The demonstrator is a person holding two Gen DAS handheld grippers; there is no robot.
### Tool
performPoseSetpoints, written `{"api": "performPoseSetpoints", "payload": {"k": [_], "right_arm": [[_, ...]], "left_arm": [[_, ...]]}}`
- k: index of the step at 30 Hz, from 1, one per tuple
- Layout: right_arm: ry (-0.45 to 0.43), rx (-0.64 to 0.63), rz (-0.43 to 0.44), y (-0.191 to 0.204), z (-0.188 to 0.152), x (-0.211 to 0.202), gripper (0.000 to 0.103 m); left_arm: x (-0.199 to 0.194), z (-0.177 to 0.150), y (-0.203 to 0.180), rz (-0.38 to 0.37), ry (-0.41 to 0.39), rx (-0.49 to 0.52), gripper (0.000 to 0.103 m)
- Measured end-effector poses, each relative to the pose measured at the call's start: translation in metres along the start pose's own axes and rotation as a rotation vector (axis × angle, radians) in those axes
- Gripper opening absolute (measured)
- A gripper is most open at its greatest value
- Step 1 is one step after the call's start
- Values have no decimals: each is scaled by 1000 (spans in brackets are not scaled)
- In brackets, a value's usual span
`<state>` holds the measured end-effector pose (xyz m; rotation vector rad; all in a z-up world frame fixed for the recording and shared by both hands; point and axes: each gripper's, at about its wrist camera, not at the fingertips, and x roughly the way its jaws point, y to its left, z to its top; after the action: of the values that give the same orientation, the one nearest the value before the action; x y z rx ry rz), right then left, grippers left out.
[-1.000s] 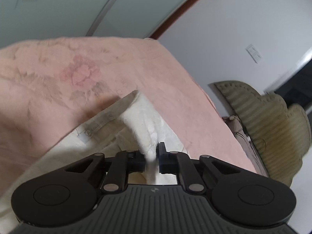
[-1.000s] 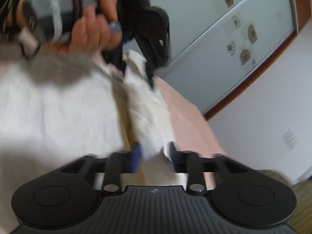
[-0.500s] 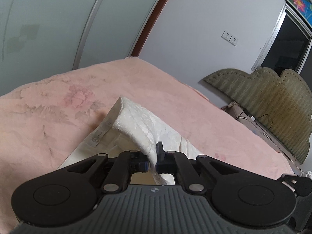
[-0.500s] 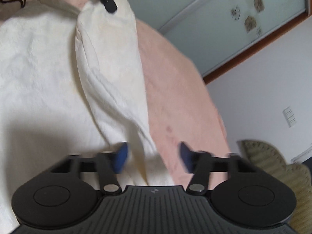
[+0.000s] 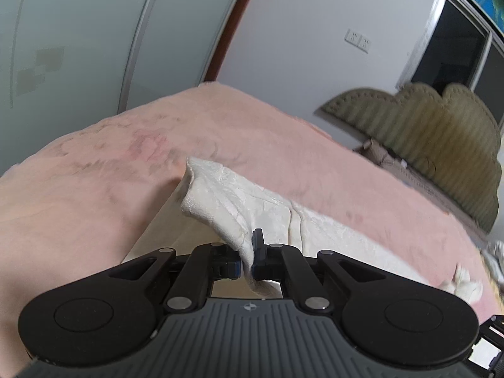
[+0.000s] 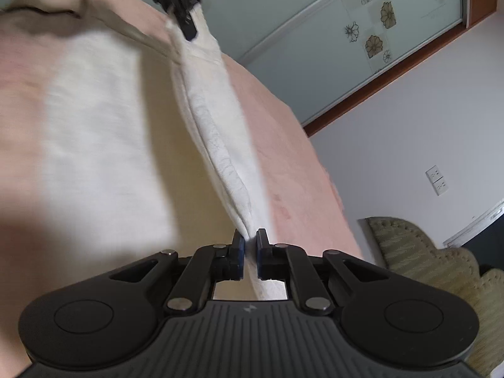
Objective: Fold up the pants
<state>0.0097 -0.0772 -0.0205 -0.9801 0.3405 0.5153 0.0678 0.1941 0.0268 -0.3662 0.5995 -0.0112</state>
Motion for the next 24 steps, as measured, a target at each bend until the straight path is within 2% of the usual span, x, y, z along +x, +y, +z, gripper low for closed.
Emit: {"api": "performPoseSetpoints", "payload": {"k": [3, 7, 10, 14, 18, 21, 22, 24], "right_arm": [[-1, 35, 46, 22, -4, -22, 6], [15, 82, 87, 42, -11, -33, 6], [22, 103, 80, 49, -14, -34, 6], [7, 135, 75, 55, -15, -46, 6], [7, 162, 91, 61, -15, -57, 6], [36, 188, 110, 65, -17, -48, 6], [47, 198, 115, 67, -18, -43, 6], [31, 224, 81, 66, -18, -41, 6]], "left_arm": [[-12, -16, 8, 12, 32, 27, 5], [-13, -34, 17, 30, 81, 25, 5], [-14, -42, 18, 50, 81, 45, 6], [-19, -41, 20, 59, 75, 23, 6], [-18, -43, 19, 79, 76, 61, 7], [-8, -52, 15, 115, 80, 109, 12], [-8, -54, 14, 123, 65, 119, 21], [-12, -56, 9, 149, 50, 136, 23]]}}
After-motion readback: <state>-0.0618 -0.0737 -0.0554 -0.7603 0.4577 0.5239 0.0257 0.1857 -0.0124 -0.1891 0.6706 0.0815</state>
